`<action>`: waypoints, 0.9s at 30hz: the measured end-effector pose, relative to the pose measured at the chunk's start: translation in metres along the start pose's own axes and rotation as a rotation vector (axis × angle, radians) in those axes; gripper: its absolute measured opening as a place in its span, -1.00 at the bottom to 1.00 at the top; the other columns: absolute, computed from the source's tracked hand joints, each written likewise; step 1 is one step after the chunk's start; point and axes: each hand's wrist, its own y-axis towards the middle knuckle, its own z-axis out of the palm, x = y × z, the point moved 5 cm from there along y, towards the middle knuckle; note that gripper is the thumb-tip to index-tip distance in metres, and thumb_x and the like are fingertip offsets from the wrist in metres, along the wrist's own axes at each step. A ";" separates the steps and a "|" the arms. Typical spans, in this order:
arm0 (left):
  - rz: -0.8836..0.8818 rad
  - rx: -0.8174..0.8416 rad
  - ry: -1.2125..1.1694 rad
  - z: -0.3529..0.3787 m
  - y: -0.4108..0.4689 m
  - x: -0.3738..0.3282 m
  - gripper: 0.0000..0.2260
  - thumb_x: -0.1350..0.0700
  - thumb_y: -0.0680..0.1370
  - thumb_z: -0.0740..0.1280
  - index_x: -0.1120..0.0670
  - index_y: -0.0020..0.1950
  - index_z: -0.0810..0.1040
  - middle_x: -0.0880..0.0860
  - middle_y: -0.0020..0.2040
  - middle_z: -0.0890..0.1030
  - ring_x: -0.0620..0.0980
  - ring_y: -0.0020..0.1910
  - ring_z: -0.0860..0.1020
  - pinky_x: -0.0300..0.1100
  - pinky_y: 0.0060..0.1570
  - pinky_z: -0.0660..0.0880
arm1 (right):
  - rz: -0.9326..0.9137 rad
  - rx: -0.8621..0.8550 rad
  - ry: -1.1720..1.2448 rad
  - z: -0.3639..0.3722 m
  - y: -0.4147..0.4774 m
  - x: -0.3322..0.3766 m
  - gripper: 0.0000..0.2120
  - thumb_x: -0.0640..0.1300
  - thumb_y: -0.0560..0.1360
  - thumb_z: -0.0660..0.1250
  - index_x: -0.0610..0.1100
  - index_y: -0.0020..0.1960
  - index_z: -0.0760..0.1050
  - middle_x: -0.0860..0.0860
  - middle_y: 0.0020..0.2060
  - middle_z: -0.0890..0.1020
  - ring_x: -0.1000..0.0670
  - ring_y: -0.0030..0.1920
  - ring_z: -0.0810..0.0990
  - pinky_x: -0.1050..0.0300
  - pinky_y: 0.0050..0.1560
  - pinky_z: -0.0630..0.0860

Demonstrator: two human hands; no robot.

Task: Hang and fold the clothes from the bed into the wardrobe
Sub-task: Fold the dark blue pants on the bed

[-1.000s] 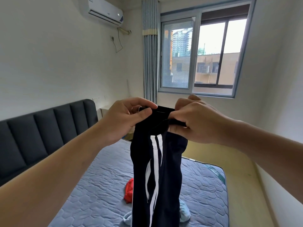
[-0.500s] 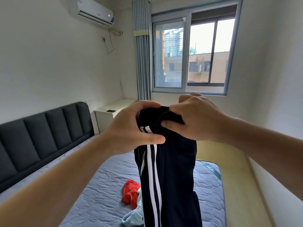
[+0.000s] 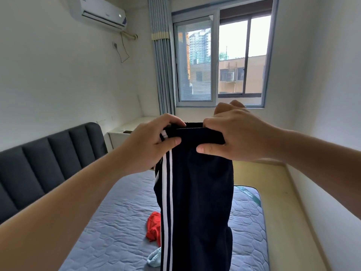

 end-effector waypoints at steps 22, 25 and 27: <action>-0.200 0.375 -1.020 0.032 0.046 -0.004 -0.51 0.12 0.32 0.61 0.23 0.16 0.55 0.14 -0.05 0.66 0.01 -0.09 0.67 -0.22 -0.05 0.62 | 0.857 0.277 1.332 -0.004 -0.064 -0.044 -0.45 0.02 0.12 0.62 -0.21 0.04 0.66 -0.10 -0.02 0.73 -0.07 0.04 0.71 0.08 0.11 0.62; -0.213 0.388 -1.071 0.050 0.063 -0.012 -0.34 0.03 0.11 0.72 0.18 0.11 0.58 0.12 -0.07 0.65 -0.01 -0.13 0.66 -0.21 -0.05 0.61 | 0.836 0.265 1.385 -0.011 -0.080 -0.056 -0.55 -0.05 0.23 0.57 -0.21 0.06 0.65 -0.11 0.02 0.72 -0.09 0.07 0.69 0.09 0.08 0.62; -0.213 0.395 -1.080 0.066 0.079 -0.014 -0.34 0.03 0.09 0.72 0.15 0.10 0.60 0.12 -0.06 0.64 0.00 -0.12 0.65 -0.20 -0.02 0.60 | 0.828 0.252 1.360 -0.012 -0.089 -0.069 -0.57 -0.06 0.29 0.53 -0.18 0.11 0.63 -0.08 0.04 0.71 -0.08 0.09 0.69 0.06 0.14 0.60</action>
